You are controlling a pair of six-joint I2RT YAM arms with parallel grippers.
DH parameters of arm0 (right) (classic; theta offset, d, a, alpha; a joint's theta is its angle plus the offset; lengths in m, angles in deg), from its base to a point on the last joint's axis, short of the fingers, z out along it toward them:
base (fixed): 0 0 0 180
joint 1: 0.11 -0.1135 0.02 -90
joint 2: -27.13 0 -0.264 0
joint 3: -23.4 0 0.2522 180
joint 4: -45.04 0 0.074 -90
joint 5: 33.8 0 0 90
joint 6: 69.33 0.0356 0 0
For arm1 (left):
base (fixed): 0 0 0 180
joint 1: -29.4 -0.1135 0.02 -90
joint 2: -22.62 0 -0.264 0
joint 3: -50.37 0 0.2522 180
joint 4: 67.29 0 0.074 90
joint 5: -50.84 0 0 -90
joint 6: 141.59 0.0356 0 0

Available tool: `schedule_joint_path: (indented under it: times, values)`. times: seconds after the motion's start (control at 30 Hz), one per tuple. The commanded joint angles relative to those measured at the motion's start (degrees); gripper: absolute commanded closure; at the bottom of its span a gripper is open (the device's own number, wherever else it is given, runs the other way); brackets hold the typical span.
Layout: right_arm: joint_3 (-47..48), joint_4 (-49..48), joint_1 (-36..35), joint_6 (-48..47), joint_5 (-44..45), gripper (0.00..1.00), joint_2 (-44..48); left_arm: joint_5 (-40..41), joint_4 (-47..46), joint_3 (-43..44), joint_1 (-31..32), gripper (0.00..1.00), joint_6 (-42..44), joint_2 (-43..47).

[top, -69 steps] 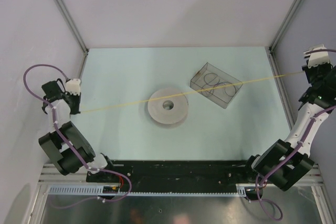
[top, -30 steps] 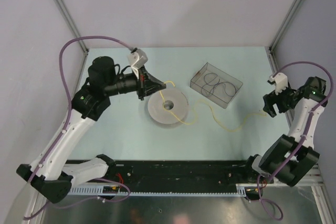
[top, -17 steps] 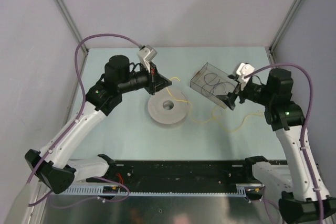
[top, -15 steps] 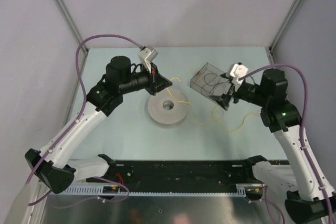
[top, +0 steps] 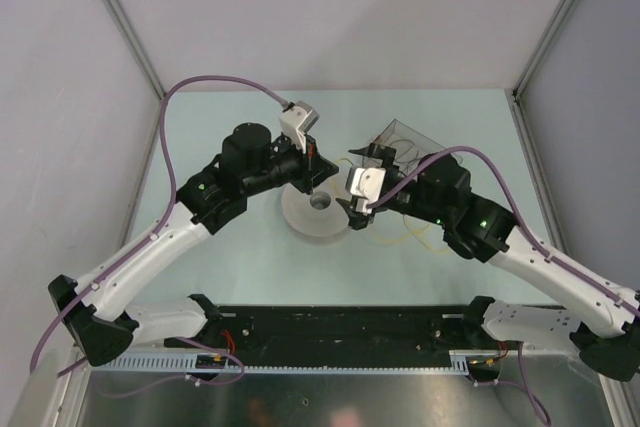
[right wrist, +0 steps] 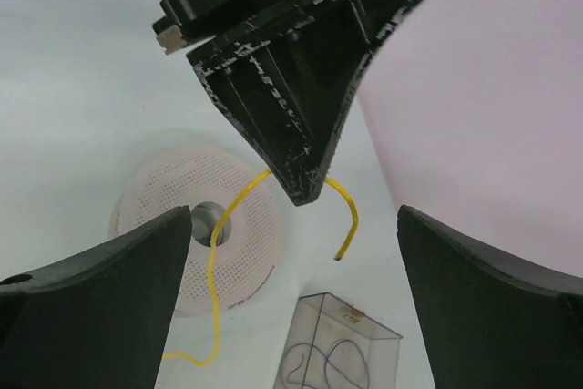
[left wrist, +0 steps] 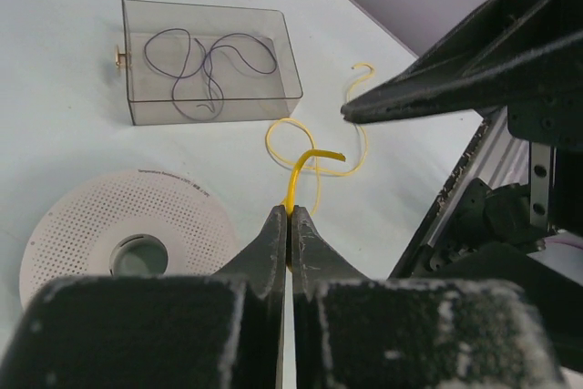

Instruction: Wrap the cables

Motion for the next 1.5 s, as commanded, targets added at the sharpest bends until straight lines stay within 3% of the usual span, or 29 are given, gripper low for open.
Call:
schedule_joint_path:
  times: [0.0,0.13,0.3,0.6,0.93,1.23,1.37,1.47]
  values:
    - [0.76,-4.88,-1.97,-4.76,4.72,0.01,-1.42,4.56,-2.23,0.44,1.01,1.00,0.02,1.69]
    - [0.07,-6.26,-1.96,-3.38,5.13,0.03,-3.26,5.08,-2.20,1.12,2.13,1.00,0.06,1.37]
    - [-0.86,-9.49,-0.30,-2.69,6.96,0.13,-4.71,4.86,-2.22,1.35,2.57,1.00,0.14,1.37]
    - [-1.39,-9.28,2.55,-3.51,6.07,0.58,-5.02,4.46,-2.21,2.14,2.57,1.00,0.08,1.72]
    - [-1.72,-6.98,3.05,-5.39,3.24,0.98,-3.94,3.51,-2.20,2.43,2.58,1.00,0.15,1.42]
    - [-1.97,-3.28,5.22,-3.99,-0.14,1.00,-2.59,3.56,-2.24,2.65,2.58,0.99,0.96,1.10]
    - [-2.09,-3.44,6.73,-1.73,-2.22,1.00,-2.10,0.79,-2.63,2.70,2.58,0.80,1.27,0.91]
    - [-2.07,-3.99,7.75,0.16,-3.71,1.00,-1.64,-0.22,-2.75,2.43,2.61,0.75,2.49,0.34]
